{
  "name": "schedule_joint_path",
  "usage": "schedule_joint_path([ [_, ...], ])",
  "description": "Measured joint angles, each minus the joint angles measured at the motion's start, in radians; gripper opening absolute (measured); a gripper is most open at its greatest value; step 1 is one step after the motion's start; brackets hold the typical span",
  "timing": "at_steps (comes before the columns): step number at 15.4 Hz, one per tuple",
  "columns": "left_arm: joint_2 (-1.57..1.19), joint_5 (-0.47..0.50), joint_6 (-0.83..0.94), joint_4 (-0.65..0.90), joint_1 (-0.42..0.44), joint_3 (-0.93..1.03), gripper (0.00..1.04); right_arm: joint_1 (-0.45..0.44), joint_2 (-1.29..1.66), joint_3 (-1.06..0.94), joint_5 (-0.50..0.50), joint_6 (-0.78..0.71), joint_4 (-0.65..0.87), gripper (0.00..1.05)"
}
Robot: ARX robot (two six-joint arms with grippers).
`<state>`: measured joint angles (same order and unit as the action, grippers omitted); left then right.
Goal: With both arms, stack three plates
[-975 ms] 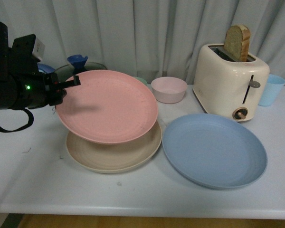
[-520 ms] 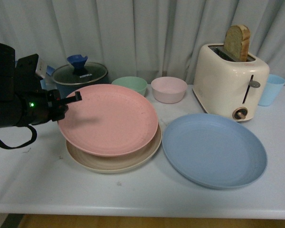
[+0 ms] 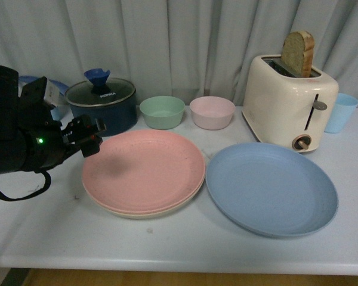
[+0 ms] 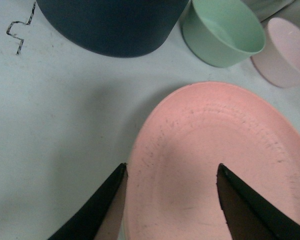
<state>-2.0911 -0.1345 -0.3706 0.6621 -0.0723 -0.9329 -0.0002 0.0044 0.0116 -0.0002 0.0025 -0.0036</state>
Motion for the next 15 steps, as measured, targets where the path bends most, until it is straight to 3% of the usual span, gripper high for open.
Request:
schedule_joint_path([
  [3,0.285,0.039,0.017,0.129,0.052,0.142,0.98,0.0,0.0,0.0,0.0,0.0,0.0,0.98],
  [4,0.357,0.06,0.038,0.143,0.064,0.184,0.99,0.0,0.0,0.0,0.0,0.0,0.0,0.98],
  [5,0.437,0.117,0.124,0.264,0.074,0.27,0.89,0.0,0.0,0.0,0.0,0.0,0.0,0.98],
  [8,0.727,0.135,0.304,0.287,0.073,0.496,0.58,0.0,0.0,0.0,0.0,0.0,0.001,0.98],
  [9,0.798,0.135,0.346,0.288,0.072,0.592,0.34,0.0,0.0,0.0,0.0,0.0,0.0,0.98],
  [12,0.888,0.135,0.353,0.277,0.072,0.687,0.07,0.0,0.0,0.0,0.0,0.0,0.0,0.98],
  [13,0.934,0.135,0.355,0.274,0.072,0.709,0.02,0.0,0.0,0.0,0.0,0.0,0.0,0.98],
  [15,1.01,0.134,0.355,0.24,0.072,0.763,0.02,0.0,0.0,0.0,0.0,0.0,0.0,0.98],
])
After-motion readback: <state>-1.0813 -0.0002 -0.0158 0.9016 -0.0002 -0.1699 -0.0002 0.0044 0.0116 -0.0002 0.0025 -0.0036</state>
